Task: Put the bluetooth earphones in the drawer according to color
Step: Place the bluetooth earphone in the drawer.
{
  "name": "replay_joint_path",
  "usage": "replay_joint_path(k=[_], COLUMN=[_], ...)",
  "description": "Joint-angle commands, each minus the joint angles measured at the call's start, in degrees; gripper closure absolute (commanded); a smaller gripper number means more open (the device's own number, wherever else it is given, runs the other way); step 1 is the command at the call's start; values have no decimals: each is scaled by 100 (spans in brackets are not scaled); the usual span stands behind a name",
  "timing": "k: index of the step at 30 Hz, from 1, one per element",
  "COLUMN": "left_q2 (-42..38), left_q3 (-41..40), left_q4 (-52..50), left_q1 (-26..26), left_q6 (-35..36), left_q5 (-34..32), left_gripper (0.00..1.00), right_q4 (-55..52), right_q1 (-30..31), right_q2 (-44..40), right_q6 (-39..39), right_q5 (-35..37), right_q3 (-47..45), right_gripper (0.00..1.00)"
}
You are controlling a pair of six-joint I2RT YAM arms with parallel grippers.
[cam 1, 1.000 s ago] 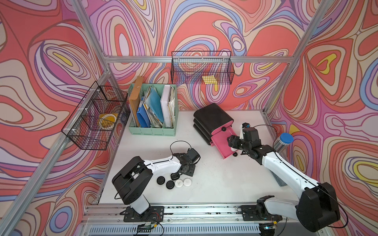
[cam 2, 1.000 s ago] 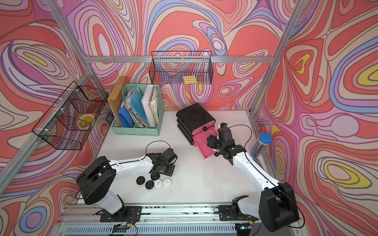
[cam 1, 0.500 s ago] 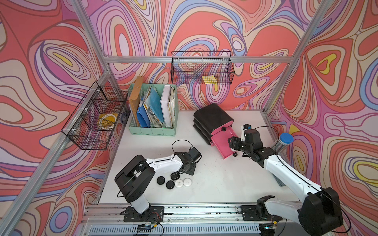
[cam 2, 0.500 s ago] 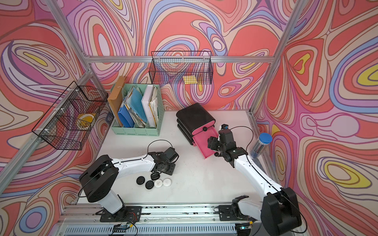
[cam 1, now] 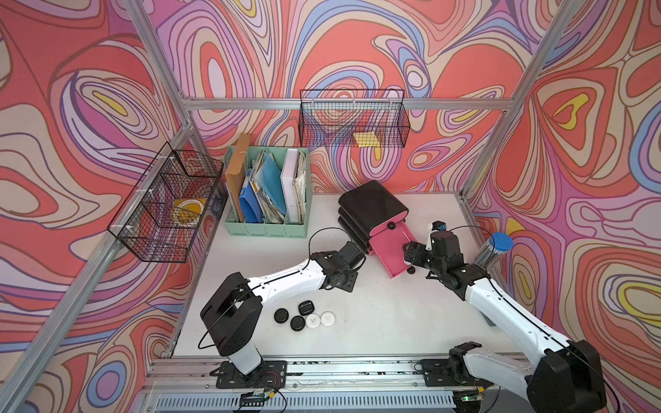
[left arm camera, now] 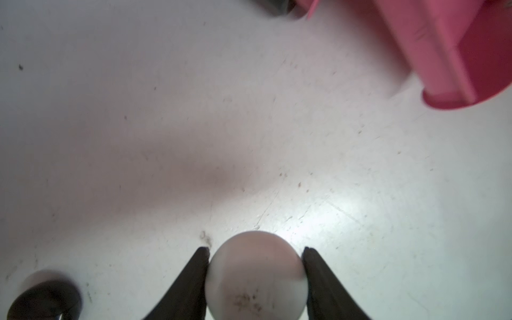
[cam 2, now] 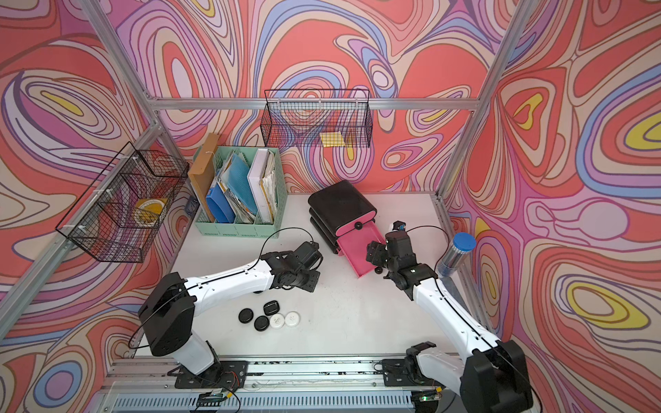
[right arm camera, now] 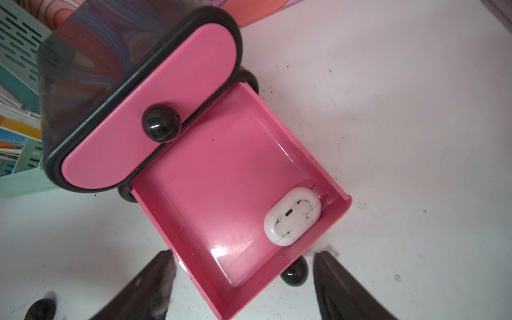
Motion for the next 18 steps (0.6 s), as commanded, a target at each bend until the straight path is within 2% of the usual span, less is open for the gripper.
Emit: replay_joint_path(k=[1, 4, 8, 18], left_q2=[426, 822, 1285, 2537], left_q3=[790, 1565, 2381, 4162], left_q4=[-329, -548, -723, -723], left_q1=[-205, -365, -503, -555], left_q6=[283, 438, 560, 771], left_q5=[34, -2, 9, -50], left_gripper=[54, 54, 54, 55], right_q4=[-211, -644, -863, -827], right_q1=[-26, -26, -26, -25], right_q2=[7, 218, 283, -668], right_q6=[476, 752, 875, 1296], right_q5=[702, 1071, 1228, 1642], right_q3=[-154, -19, -25, -592], right_gripper=[3, 2, 2, 2])
